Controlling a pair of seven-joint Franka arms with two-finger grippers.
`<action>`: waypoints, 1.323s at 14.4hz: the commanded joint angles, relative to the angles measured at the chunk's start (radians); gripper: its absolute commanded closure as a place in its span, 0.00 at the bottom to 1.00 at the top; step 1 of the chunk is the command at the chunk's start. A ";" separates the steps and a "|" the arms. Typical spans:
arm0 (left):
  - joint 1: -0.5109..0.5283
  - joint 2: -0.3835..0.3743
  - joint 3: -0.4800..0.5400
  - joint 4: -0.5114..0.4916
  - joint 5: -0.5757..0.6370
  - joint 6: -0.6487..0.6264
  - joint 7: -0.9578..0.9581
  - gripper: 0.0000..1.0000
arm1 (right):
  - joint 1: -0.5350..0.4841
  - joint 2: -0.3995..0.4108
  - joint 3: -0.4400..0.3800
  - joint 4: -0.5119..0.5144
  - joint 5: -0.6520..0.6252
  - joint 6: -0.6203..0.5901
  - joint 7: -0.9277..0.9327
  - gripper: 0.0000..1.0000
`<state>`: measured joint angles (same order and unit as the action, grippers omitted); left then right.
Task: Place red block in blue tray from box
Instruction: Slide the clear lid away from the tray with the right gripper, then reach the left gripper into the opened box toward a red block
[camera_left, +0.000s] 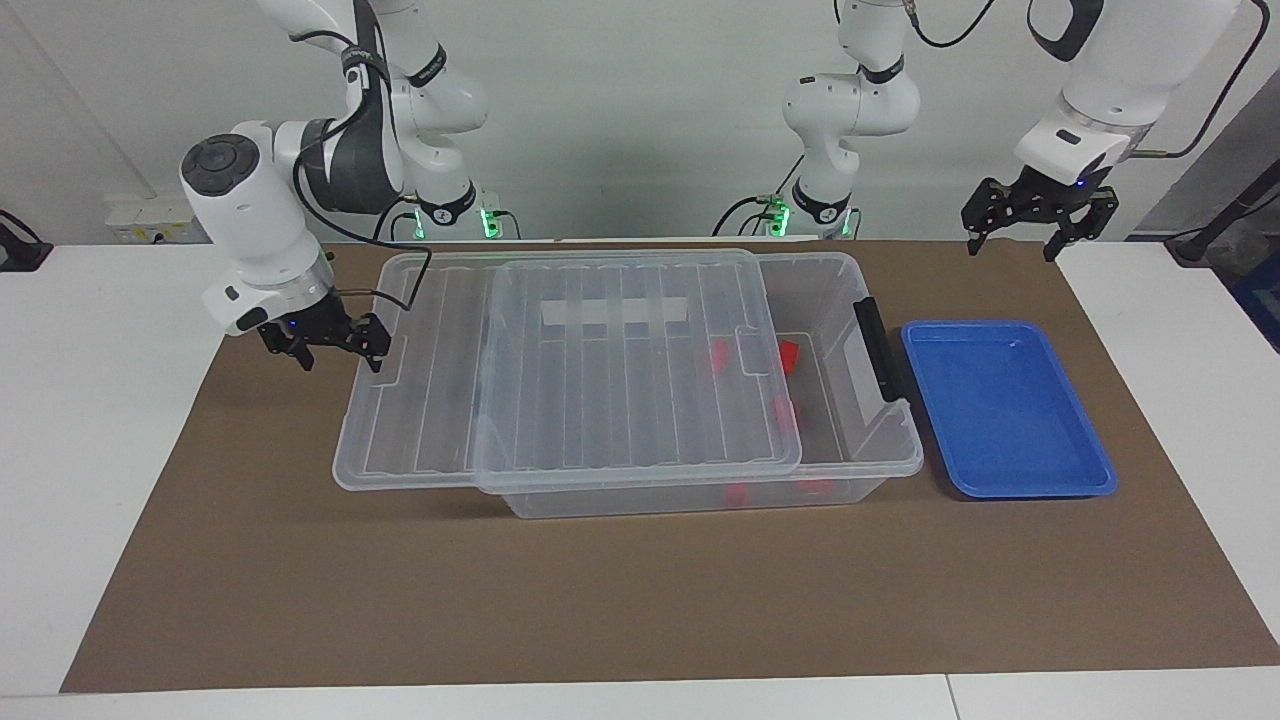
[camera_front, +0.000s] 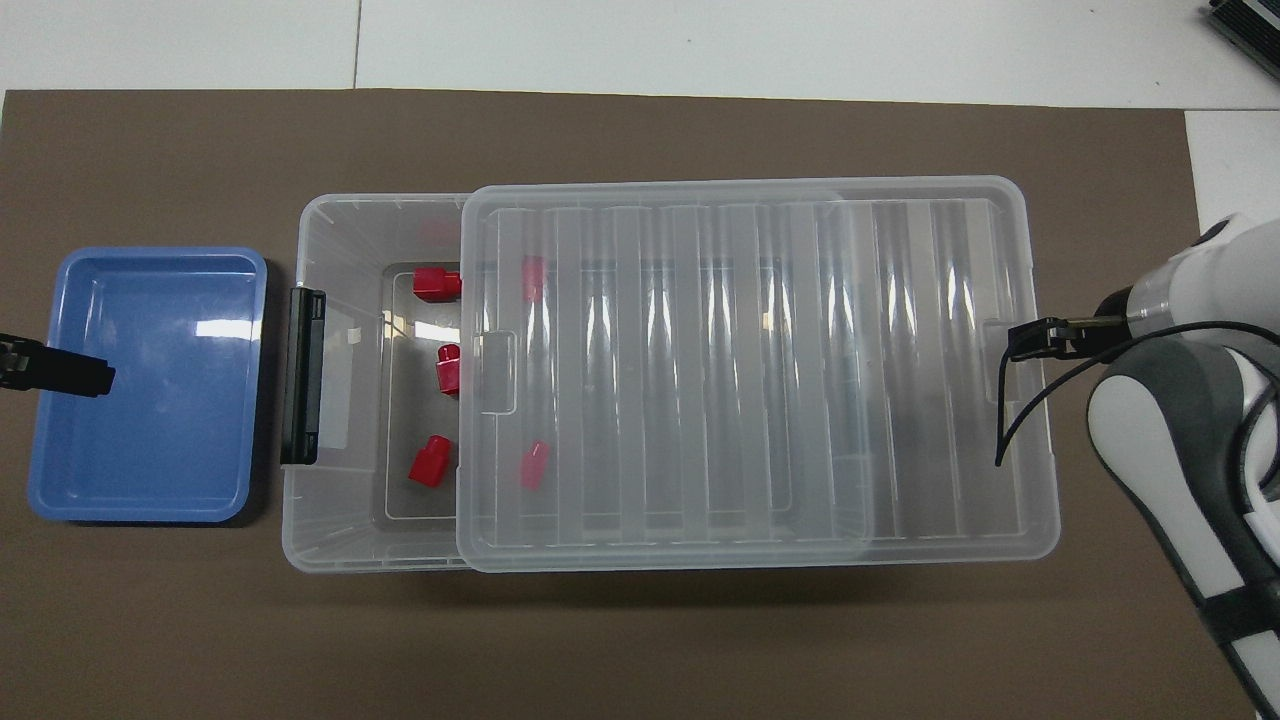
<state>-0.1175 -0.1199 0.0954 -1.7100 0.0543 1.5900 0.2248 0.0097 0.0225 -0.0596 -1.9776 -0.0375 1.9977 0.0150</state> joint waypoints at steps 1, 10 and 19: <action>0.001 -0.014 -0.003 -0.016 0.010 0.011 -0.013 0.00 | -0.030 -0.015 0.007 0.005 -0.021 -0.028 -0.027 0.00; -0.059 -0.012 -0.013 -0.019 0.010 0.042 -0.277 0.00 | -0.071 -0.021 0.007 0.010 -0.039 -0.043 -0.052 0.00; -0.183 -0.044 -0.017 -0.126 0.010 0.158 -0.554 0.00 | -0.112 -0.021 0.007 0.010 -0.039 -0.043 -0.104 0.00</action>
<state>-0.2826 -0.1221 0.0698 -1.7610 0.0543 1.6865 -0.2774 -0.0770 0.0139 -0.0614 -1.9688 -0.0604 1.9729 -0.0633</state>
